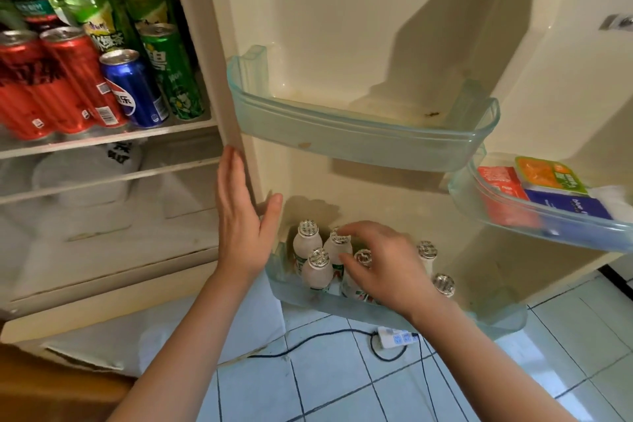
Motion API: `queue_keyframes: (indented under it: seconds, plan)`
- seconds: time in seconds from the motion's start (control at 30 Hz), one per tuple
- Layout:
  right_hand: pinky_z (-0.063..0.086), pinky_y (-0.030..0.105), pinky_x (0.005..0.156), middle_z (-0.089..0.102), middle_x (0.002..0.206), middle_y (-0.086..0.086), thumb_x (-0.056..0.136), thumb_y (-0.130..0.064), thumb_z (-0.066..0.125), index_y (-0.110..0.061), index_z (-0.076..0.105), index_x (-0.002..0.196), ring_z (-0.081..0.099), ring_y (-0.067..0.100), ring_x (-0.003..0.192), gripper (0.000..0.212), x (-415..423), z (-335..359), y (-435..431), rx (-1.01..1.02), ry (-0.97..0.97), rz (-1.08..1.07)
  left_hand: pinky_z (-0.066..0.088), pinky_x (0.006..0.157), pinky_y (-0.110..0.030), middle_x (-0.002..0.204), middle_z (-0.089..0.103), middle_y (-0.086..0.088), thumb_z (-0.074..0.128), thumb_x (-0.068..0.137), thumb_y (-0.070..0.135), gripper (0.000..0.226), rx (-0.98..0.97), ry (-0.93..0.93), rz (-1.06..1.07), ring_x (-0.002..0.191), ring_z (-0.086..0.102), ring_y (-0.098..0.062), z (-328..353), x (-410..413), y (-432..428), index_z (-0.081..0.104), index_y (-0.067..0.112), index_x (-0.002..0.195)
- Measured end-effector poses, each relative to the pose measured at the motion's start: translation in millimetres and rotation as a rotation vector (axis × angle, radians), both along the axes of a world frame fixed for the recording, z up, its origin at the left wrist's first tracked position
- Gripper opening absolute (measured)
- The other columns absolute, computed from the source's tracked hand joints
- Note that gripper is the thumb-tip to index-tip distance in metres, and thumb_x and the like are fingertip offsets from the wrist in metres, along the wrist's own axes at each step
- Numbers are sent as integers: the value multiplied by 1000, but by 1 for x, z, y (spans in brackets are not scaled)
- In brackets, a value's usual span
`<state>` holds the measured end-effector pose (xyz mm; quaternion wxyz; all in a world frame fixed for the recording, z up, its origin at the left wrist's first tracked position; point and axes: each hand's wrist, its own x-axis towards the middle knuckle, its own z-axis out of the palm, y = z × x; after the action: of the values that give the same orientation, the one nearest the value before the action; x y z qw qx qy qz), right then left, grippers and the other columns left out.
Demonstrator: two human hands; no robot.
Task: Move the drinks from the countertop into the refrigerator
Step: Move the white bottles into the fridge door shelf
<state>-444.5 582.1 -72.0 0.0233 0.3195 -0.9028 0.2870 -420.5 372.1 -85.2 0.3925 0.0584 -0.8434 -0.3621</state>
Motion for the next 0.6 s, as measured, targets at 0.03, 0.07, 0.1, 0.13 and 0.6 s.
queue_keyframes:
  seconds: [0.03,0.07,0.1,0.13,0.6]
  plan:
    - [43,25,88,63,119,-5,84,-23,64,-21,61,119,57,16,109,36,-1,-2,-3,50,4,62,6,118,-21,154,8,-26,52,92,20,73,-15,-2,1,144,7,-22,0,-1,1,9,0,147]
    - [42,26,89,63,121,-4,83,-23,64,-20,61,121,56,18,111,38,-2,-5,-6,93,10,114,3,117,-19,154,4,-27,53,92,18,74,-23,-2,0,144,4,-21,-1,-2,1,6,2,147]
    - [42,27,90,62,122,-4,82,-22,65,-20,61,121,56,18,112,40,-3,-7,-10,128,21,156,1,117,-17,154,1,-28,52,92,17,75,-28,-6,-3,144,0,-20,-1,-3,0,3,6,147]
    - [42,28,91,62,122,-3,81,-21,65,-19,61,121,56,19,112,41,-4,-8,-12,158,31,185,-1,116,-15,155,-2,-27,52,92,18,75,-32,-14,-8,143,-2,-17,-1,-5,-1,1,10,146]
    - [48,40,80,58,119,5,96,-27,44,-20,45,128,57,28,104,33,-1,-26,-52,436,-12,69,20,113,-40,153,2,-22,46,92,35,67,-182,5,-67,141,20,-41,-21,-16,-25,10,22,146]
